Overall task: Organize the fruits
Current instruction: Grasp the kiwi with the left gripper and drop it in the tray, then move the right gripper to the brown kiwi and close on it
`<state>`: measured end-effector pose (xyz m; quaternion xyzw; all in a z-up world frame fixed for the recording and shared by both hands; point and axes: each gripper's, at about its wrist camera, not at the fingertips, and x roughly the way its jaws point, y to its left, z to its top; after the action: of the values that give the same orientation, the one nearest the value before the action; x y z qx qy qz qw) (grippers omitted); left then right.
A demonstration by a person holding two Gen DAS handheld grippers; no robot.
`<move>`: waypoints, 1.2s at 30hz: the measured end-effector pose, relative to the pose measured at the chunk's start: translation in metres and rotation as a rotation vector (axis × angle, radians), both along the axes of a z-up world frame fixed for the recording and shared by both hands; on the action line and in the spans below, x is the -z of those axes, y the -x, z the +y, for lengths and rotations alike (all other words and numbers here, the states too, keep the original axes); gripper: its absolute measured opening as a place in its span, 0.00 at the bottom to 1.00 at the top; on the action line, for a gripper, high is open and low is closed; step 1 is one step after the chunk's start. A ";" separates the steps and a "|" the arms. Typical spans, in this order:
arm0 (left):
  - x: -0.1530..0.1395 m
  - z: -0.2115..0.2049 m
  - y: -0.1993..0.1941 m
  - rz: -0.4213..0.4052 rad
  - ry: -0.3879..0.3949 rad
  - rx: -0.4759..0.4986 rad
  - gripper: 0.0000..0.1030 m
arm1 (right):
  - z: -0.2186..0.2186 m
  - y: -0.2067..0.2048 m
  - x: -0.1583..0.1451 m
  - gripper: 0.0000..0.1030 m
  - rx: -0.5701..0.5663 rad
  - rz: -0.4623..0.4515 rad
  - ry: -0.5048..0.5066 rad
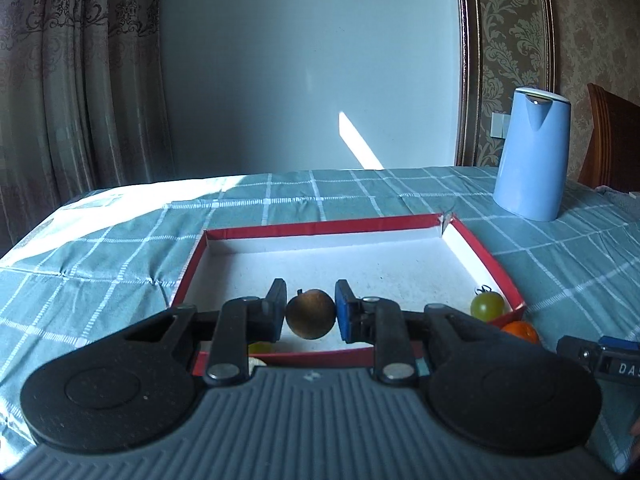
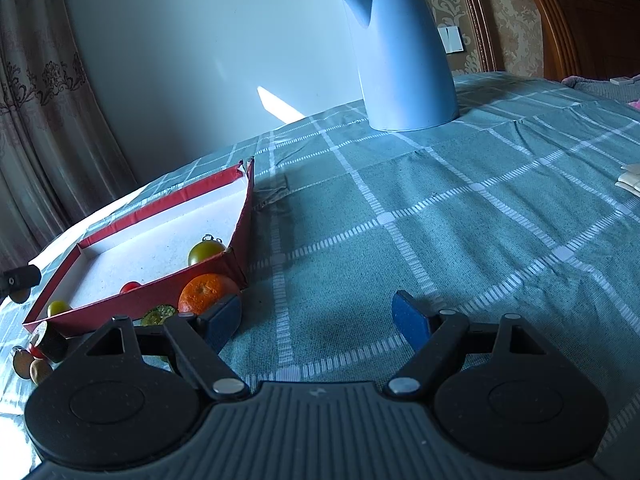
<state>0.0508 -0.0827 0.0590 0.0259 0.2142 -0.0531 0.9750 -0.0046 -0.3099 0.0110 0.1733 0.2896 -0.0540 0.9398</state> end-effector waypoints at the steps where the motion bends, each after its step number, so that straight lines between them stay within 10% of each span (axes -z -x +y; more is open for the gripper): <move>1: 0.000 0.001 -0.003 -0.009 0.004 -0.006 0.23 | 0.000 0.000 0.000 0.80 0.000 0.000 0.000; 23: 0.032 0.014 -0.037 0.049 0.029 -0.089 0.31 | 0.000 -0.001 0.000 0.82 -0.011 -0.005 -0.015; 36: 0.014 0.096 0.045 -0.125 -0.011 -0.245 0.86 | 0.000 0.000 0.000 0.82 -0.014 -0.015 -0.017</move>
<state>0.0053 0.0135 0.0448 0.0080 0.1547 0.0694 0.9855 -0.0041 -0.3099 0.0113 0.1798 0.2839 -0.0438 0.9408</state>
